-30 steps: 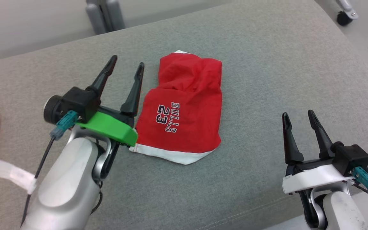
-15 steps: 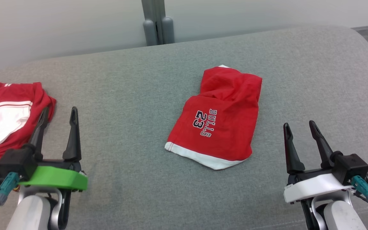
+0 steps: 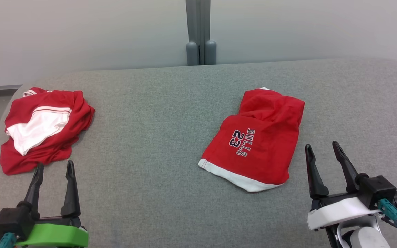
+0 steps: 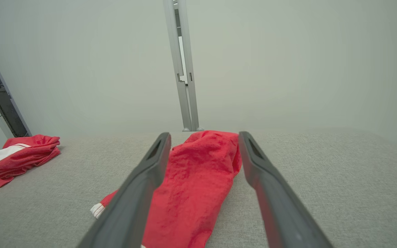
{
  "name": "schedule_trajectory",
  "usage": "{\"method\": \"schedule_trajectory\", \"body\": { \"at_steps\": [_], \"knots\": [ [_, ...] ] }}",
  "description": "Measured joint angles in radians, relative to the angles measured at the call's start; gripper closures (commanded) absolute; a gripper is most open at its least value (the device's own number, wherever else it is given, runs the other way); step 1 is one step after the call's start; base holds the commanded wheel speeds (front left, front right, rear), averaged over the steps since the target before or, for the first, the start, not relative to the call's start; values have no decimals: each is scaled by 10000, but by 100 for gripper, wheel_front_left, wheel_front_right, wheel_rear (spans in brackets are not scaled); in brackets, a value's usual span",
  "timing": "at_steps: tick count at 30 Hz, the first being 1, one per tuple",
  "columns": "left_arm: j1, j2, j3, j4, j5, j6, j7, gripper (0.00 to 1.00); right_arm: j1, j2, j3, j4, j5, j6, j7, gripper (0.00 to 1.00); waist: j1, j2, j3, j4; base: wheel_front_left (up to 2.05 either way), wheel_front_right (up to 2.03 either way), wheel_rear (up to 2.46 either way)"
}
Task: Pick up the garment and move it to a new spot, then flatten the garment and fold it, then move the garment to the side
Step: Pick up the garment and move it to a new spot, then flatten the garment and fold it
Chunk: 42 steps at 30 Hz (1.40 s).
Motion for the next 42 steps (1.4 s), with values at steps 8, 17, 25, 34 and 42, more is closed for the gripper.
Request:
{"method": "schedule_trajectory", "body": {
  "at_steps": [8, 17, 25, 34, 42],
  "knots": [
    [140, -391, 316, 203, 405, -364, 0, 0, 228, -12, 98, -127, 36, 0, 102, 0, 1, 0, 12, -8, 0, 0, 0],
    [104, -619, 514, 468, 665, -608, 0, 0, 292, -25, 196, -161, 48, 0, 138, 0, 0, 0, 111, -150, 0, 0, 0],
    [30, -759, 675, 610, 861, -708, 2, 0, 302, -42, 190, -182, 48, 0, 194, 0, 0, 0, 161, -188, 0, 0, 0],
    [8, -851, 742, 734, 989, -786, 0, 0, 303, -40, 159, -132, 48, 0, 217, 0, 1, 0, 118, -171, 0, 0, 0],
    [4, -869, 832, 798, 1020, -803, 0, 0, 303, -46, 163, -73, 50, 0, 221, 0, 0, 0, 83, -191, 0, 0, 0]
  ]
}}
